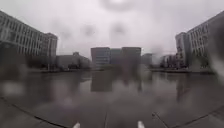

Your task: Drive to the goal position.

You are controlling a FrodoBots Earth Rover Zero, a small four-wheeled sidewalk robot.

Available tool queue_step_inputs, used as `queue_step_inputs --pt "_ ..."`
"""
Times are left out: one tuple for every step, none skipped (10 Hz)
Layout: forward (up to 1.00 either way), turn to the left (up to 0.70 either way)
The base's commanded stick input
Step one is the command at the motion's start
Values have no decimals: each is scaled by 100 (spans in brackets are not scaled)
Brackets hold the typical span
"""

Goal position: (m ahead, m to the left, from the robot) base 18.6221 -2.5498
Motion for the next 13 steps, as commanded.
queue_step_inputs --pt "70 0" --pt "70 0" --pt "70 0" --pt "70 0" --pt "70 0" --pt "70 0" --pt "70 0" --pt "70 0" --pt "70 0" --pt "70 0" --pt "70 0" --pt "70 0" --pt "70 0"
